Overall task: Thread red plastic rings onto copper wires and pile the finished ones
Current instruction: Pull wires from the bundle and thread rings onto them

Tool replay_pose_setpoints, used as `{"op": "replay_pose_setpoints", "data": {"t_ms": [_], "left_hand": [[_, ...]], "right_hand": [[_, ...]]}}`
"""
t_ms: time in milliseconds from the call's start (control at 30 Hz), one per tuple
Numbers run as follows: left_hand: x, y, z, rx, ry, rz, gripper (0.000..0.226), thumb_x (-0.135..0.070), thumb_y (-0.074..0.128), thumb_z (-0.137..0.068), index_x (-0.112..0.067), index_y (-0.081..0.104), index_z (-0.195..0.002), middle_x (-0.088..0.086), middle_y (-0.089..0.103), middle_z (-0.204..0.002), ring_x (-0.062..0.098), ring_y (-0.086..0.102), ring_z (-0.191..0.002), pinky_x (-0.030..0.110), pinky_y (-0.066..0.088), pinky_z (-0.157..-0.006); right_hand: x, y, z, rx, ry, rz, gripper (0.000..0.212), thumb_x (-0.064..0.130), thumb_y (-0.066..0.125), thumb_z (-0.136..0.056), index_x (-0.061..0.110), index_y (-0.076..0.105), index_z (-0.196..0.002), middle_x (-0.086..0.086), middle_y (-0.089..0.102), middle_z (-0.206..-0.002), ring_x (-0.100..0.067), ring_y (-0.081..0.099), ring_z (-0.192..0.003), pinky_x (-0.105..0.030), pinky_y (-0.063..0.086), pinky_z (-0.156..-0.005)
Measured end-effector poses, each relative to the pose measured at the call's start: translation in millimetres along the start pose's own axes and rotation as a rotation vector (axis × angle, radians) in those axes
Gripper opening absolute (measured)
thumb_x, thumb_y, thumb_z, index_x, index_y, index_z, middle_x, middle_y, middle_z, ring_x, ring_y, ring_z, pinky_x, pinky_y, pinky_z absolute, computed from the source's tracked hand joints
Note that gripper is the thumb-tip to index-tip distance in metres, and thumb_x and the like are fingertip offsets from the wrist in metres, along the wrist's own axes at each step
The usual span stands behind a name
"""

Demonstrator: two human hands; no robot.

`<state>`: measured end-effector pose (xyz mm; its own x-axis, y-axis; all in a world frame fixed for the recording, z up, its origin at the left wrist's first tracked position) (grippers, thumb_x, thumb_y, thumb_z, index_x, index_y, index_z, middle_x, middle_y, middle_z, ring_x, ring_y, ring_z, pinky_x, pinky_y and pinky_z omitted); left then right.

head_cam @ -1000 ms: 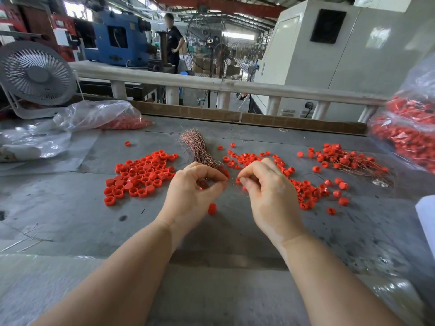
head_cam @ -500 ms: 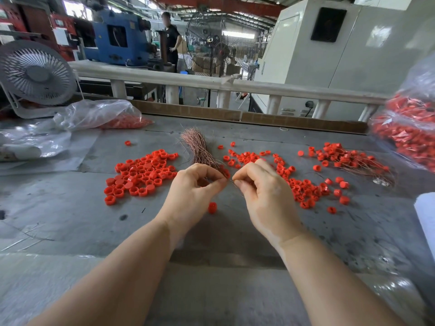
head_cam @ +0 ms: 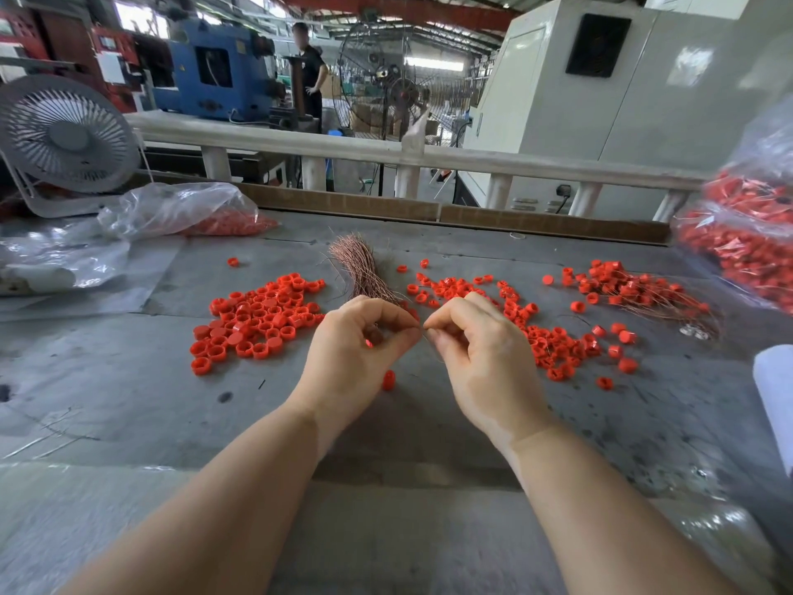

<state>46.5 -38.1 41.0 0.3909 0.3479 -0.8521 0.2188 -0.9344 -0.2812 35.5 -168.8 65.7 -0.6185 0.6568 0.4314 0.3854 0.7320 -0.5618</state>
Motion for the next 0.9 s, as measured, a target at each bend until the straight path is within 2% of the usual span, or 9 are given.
{"op": "replay_pose_setpoints", "data": {"t_ms": [167,367,500,600,700,900], "left_hand": [[-6,-1,0,-0.033,0.088,-0.131,0.015,-0.006,0.073,-0.075,-0.020,0.068,-0.075,-0.010,0.054,-0.074,-0.004,0.048,-0.063,0.006,0.035,-0.060],[-15,-1,3,-0.058,0.172,-0.224,0.009,-0.006,0.073,-0.076,-0.014,0.072,-0.079,-0.015,0.053,-0.073,-0.002,0.047,-0.063,0.005,0.035,-0.061],[-20,-2,6,-0.075,0.229,-0.304,0.008,-0.007,0.073,-0.076,-0.014,0.072,-0.080,-0.017,0.051,-0.071,-0.002,0.048,-0.063,0.010,0.037,-0.059],[-29,-4,10,-0.098,0.309,-0.385,0.004,-0.012,0.070,-0.077,-0.014,0.072,-0.080,-0.015,0.051,-0.072,0.007,0.048,-0.058,0.023,0.044,-0.057],[-37,-3,13,-0.109,0.377,-0.461,0.010,-0.017,0.064,-0.074,-0.013,0.071,-0.078,-0.006,0.058,-0.074,0.020,0.056,-0.057,0.031,0.048,-0.055],[-41,-3,16,-0.115,0.400,-0.548,0.007,-0.016,0.064,-0.072,-0.015,0.070,-0.075,-0.004,0.060,-0.072,0.019,0.056,-0.056,0.026,0.041,-0.054]], "right_hand": [[-3,1,1,0.006,0.032,-0.035,0.010,0.002,0.064,-0.081,0.012,0.064,-0.080,0.009,0.049,-0.076,-0.014,0.050,-0.070,-0.036,0.045,-0.064],[-5,1,0,0.007,0.061,-0.057,0.011,0.002,0.064,-0.080,0.012,0.063,-0.077,0.010,0.047,-0.073,-0.015,0.048,-0.069,-0.037,0.044,-0.064],[-6,2,0,0.018,0.077,-0.061,0.012,0.001,0.064,-0.080,0.013,0.063,-0.076,0.009,0.047,-0.073,-0.015,0.048,-0.070,-0.037,0.044,-0.065],[-6,3,1,0.029,0.085,-0.063,0.012,0.003,0.064,-0.081,0.014,0.063,-0.077,0.011,0.047,-0.073,-0.013,0.048,-0.070,-0.037,0.044,-0.065],[-5,4,1,0.049,0.087,-0.067,0.011,0.004,0.064,-0.082,0.014,0.062,-0.077,0.013,0.047,-0.073,-0.014,0.048,-0.071,-0.037,0.044,-0.065],[-6,5,1,0.066,0.101,-0.076,0.013,0.004,0.064,-0.083,0.016,0.061,-0.076,0.017,0.045,-0.071,-0.010,0.046,-0.071,-0.028,0.041,-0.064]]}}
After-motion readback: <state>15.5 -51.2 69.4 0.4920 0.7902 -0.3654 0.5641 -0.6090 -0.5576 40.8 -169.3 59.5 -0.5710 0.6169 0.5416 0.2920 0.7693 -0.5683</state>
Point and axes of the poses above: each hand's wrist, its own z-axis away from the middle knuckle, its own y-axis out of the palm, x = y × z, the point moved 9 cm from there along -z, towards the middle knuckle
